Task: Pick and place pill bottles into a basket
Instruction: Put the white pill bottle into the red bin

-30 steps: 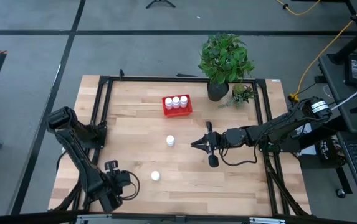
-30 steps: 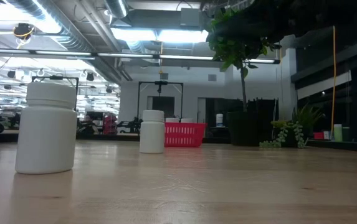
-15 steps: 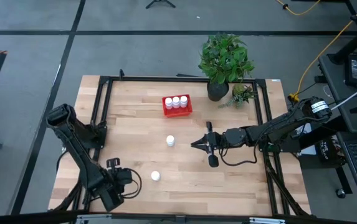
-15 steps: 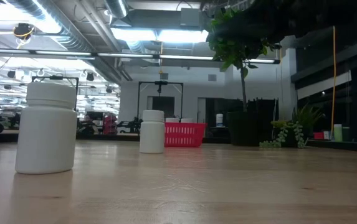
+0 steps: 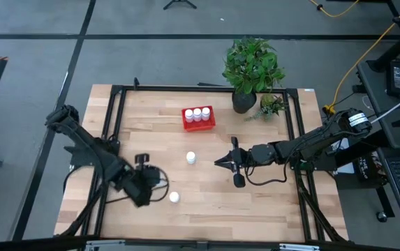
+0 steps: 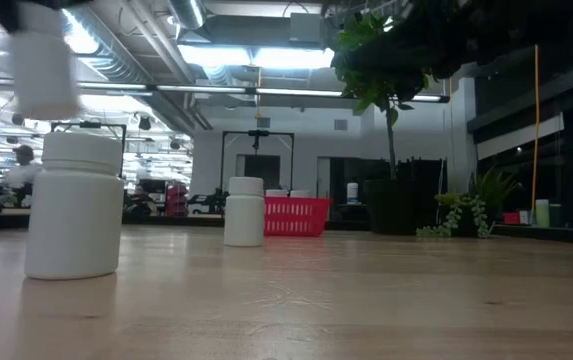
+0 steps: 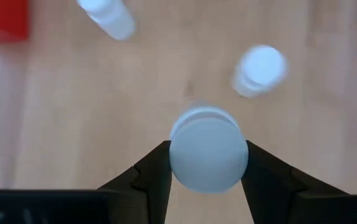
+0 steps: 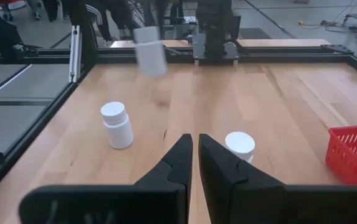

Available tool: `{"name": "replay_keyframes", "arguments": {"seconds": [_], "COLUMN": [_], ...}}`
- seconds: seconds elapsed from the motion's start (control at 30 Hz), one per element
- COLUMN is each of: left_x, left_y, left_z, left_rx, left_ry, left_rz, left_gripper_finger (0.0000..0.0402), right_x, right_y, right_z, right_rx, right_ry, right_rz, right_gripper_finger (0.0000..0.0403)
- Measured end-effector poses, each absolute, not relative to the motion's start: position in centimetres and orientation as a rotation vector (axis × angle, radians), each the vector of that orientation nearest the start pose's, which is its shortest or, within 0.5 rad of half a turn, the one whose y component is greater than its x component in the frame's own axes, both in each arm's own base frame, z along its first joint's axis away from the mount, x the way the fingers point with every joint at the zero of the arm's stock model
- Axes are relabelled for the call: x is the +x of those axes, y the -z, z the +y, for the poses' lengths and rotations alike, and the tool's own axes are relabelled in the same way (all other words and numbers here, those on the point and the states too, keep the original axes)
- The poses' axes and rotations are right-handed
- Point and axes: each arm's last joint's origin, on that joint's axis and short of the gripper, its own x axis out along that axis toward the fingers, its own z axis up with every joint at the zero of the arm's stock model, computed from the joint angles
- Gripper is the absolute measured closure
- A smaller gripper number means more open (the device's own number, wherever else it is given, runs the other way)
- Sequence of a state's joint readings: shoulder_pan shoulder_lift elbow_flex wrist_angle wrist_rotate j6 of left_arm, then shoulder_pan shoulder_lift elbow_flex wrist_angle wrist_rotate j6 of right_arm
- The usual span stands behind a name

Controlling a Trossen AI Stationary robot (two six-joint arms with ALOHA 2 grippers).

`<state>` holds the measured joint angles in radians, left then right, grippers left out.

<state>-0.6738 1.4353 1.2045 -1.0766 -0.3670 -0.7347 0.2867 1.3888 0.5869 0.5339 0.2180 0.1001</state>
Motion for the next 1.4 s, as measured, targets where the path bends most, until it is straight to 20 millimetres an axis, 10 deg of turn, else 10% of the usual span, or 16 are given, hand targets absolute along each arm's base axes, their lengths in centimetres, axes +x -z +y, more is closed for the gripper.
{"name": "replay_keyframes", "arguments": {"seconds": [0.53,1.4], "left_x": [27.2,29.6], "left_y": [-28.1,-26.5], "left_z": [-4.5,10.2], "left_rx": [0.078,0.113], "left_ry": [-0.083,-0.147], "left_rz": [1.115,1.021], "left_gripper_finger": [0.0246,0.0246], "right_x": [27.0,25.9], "right_y": [-20.3,-20.7], "right_z": [6.8,-1.0], "right_rx": [0.015,-0.077], "right_ry": [-0.041,0.226], "right_rz": [0.264,0.411], "right_gripper_finger": [0.0370,0.0399]}}
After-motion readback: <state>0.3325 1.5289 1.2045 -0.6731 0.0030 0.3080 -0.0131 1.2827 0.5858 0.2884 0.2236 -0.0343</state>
